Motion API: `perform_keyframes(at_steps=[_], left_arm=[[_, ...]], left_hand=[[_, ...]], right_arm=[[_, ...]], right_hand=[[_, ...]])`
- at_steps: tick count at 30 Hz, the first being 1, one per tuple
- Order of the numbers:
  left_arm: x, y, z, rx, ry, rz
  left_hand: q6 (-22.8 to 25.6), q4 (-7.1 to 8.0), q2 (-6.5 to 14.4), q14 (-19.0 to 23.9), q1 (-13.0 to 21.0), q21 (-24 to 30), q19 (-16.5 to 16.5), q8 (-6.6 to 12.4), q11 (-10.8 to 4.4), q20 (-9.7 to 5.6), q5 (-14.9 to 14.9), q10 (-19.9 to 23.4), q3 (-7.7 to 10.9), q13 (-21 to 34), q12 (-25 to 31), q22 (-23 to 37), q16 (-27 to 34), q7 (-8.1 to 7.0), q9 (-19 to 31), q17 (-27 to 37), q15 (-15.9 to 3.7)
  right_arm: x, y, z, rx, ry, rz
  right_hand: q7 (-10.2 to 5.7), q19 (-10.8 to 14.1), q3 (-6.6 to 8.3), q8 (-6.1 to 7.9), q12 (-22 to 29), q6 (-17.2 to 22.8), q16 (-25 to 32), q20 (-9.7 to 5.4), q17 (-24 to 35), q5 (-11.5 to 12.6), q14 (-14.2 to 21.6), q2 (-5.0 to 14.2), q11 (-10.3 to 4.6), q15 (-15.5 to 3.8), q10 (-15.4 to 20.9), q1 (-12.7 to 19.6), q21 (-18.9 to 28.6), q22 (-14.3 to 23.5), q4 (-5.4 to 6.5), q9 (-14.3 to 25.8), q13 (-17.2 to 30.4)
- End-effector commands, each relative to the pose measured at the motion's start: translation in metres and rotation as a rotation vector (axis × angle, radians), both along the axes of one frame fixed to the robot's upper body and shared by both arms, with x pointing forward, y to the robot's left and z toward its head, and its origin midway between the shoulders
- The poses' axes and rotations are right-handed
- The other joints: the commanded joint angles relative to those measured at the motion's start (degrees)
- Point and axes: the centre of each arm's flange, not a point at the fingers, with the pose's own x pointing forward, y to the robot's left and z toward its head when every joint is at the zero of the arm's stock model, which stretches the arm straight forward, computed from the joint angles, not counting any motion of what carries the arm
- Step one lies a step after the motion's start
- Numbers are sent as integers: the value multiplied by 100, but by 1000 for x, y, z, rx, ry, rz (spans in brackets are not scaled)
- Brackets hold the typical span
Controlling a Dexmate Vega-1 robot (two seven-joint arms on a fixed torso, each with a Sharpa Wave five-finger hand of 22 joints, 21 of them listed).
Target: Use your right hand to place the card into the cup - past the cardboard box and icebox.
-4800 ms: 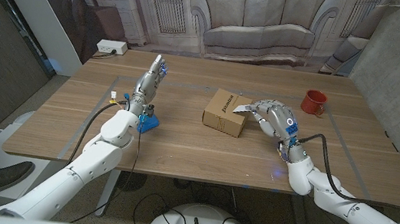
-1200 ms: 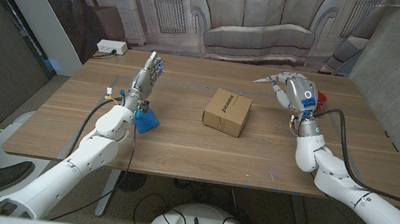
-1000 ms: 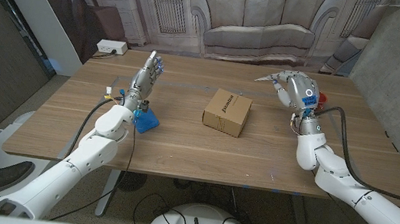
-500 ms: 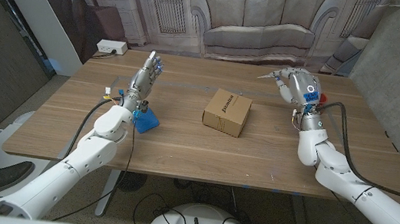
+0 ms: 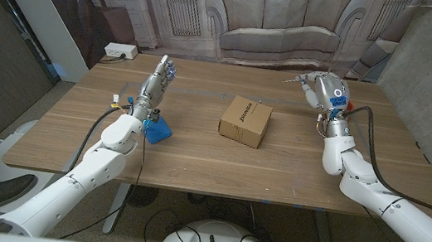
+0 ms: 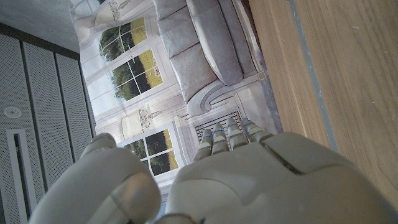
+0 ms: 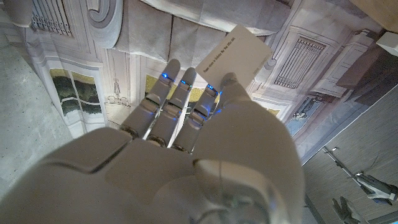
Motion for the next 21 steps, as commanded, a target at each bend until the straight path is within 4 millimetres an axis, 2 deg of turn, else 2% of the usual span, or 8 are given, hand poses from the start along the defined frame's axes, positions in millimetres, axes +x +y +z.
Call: perform_keyframes(at_steps=[1,21], left_arm=[[-4,-2,-1,1,-5,1],[-12,0,-5,1,-3,14]], left_hand=[[27,2,-15,-62,27,-25,-55,-18,-1,20,-20,-7,-12,30,9,20,-12,16,8,15,-12],[39,0,-10,-62,37,-25,-61,-15,12,13,-23,10,-27,29,15,20,-9,22,7,14,-13]], right_arm=[[8,-11,8,55,21,-70],[23,-30,18,92,52,-140]], right_hand=[[2,-55,-28,38,0,75,4,-785,11,3,3,-5,15,-653,40,21,36,2,-13,19,12],[6,-68,-11,22,1,95,9,-777,10,1,64,-3,23,-671,80,51,59,-2,-28,16,9]])
